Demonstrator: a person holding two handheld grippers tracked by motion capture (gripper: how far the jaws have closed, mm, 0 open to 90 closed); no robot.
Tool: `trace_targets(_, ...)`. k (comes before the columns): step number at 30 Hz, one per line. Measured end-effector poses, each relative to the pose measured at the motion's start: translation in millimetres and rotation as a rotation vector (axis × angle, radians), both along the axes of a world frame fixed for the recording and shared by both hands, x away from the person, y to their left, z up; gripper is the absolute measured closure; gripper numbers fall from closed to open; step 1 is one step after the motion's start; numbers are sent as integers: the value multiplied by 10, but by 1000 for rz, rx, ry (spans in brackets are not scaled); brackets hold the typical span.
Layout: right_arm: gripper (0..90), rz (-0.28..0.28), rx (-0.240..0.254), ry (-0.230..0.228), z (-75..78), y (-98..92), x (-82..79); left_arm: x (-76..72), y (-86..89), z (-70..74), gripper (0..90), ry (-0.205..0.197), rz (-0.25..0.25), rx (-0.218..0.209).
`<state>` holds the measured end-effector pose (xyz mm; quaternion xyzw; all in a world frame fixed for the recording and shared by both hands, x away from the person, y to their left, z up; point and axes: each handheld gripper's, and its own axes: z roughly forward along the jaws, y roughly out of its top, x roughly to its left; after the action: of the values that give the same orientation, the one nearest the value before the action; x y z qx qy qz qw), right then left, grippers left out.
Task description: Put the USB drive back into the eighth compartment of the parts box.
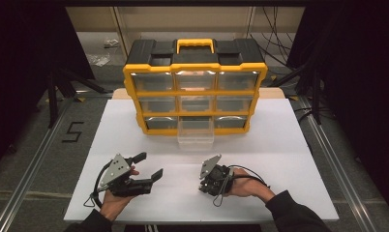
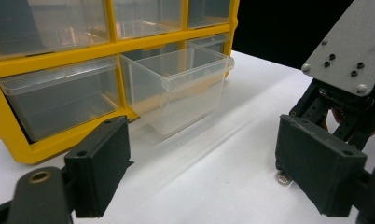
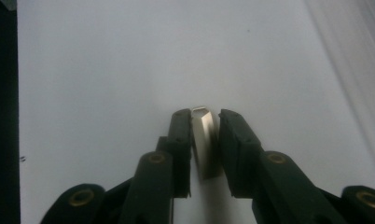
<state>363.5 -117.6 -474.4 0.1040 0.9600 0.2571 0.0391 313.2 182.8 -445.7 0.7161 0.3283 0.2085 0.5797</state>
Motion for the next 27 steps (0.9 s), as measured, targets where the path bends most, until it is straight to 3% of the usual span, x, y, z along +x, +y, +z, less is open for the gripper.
trace_targets(11,790,19,-12,-31,21,14,-26,-2,1,0,175,1,-1,1)
trace_targets(17,790,1,43,-68,108,-7,-27,-5,-1,2,176,0,0,-3)
trace_targets(27,790,-68,176,-155,305,-64,6,-18,-10,4,175,-13,-3,8)
